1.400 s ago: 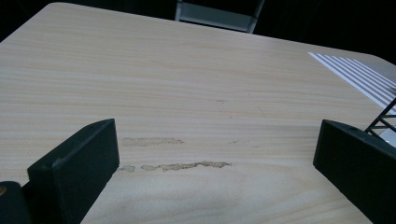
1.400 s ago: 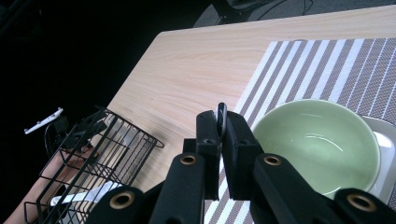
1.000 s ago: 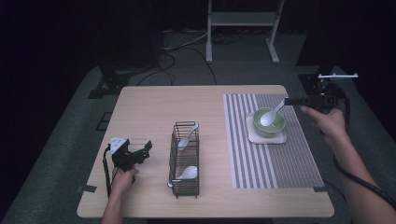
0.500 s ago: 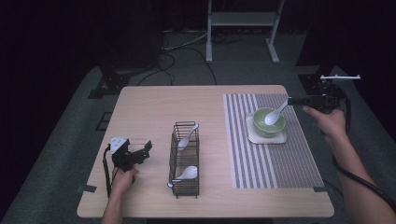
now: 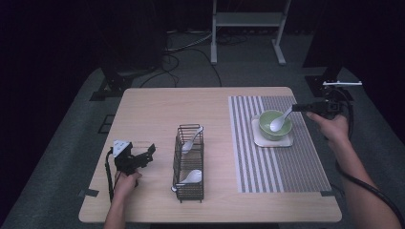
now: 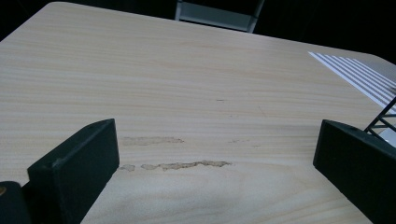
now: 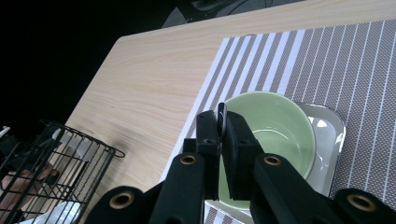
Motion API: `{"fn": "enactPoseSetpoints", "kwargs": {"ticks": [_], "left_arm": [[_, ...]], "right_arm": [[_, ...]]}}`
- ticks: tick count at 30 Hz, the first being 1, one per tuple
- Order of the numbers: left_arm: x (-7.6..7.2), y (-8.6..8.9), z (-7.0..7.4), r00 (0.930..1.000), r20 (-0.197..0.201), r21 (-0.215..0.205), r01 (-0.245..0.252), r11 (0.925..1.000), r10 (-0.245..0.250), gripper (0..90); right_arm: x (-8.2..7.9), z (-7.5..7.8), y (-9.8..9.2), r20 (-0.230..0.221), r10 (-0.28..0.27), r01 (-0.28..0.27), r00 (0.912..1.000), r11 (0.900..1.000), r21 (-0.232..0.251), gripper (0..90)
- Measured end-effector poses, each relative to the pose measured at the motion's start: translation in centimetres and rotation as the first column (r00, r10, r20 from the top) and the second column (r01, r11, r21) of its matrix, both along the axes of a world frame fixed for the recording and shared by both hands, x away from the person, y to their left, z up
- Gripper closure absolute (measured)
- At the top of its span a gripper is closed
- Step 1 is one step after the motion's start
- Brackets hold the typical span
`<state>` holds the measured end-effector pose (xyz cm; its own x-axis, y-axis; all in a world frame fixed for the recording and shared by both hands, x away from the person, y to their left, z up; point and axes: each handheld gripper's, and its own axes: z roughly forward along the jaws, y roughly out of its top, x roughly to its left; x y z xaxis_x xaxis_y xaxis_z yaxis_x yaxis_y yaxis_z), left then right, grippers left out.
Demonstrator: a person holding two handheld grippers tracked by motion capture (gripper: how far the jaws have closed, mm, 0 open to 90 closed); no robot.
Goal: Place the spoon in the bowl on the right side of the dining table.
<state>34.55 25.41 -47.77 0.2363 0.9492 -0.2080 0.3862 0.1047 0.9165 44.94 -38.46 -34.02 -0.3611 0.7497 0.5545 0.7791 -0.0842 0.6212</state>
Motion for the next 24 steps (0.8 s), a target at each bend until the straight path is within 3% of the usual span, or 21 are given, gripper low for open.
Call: {"fn": "enactPoseSetpoints", "kwargs": {"ticks": [24], "left_arm": [[0.0,0.0,0.0,1.0000,-0.003,-0.004,-0.001,1.0000,0.001,0.0]], "right_arm": [[0.7,-2.3,0.8,-0.051,-0.003,-0.001,0.9987,0.997,-0.081,85.2]]}}
